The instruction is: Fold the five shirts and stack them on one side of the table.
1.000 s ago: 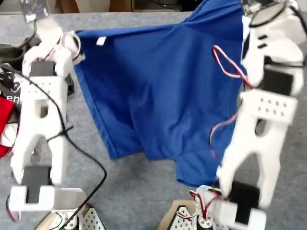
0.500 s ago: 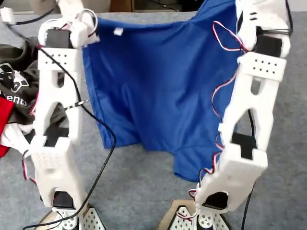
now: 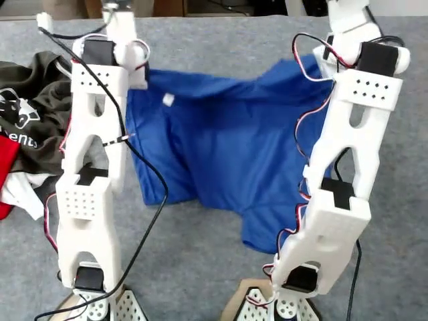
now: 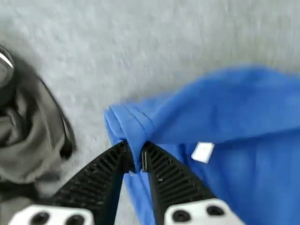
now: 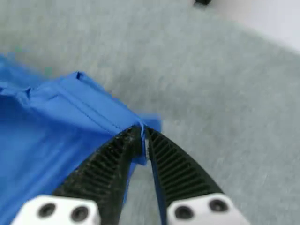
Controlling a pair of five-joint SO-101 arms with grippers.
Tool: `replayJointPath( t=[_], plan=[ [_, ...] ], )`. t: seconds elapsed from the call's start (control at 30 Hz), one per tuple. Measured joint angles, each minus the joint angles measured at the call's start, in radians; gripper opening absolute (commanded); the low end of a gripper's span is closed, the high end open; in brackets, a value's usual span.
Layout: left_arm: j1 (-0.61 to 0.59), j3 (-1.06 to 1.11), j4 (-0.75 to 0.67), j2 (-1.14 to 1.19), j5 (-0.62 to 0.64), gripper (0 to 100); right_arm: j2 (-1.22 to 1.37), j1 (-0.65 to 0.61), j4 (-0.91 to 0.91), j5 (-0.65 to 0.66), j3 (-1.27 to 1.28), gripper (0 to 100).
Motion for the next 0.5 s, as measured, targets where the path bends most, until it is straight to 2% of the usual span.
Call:
replayJointPath(
  t=[0.1, 0.27, 0.37, 0.5],
  plan=[
    [0.025, 0.0, 0.081, 0.0, -0.038, 2, 0.0, 0.0, 0.123, 0.02, -0.051, 0.5],
    [0.037, 0.021, 0.101, -0.026, -0.064, 2, -0.02, 0.002, 0.235, 0.034, -0.083, 0.5],
    [0.061, 0.146, 0.101, -0.123, -0.109, 2, -0.092, 0.02, 0.238, 0.058, -0.014, 0.5],
    [0.104, 0.436, 0.101, -0.318, -0.143, 2, -0.247, 0.041, 0.238, 0.094, 0.18, 0.5]
  ],
)
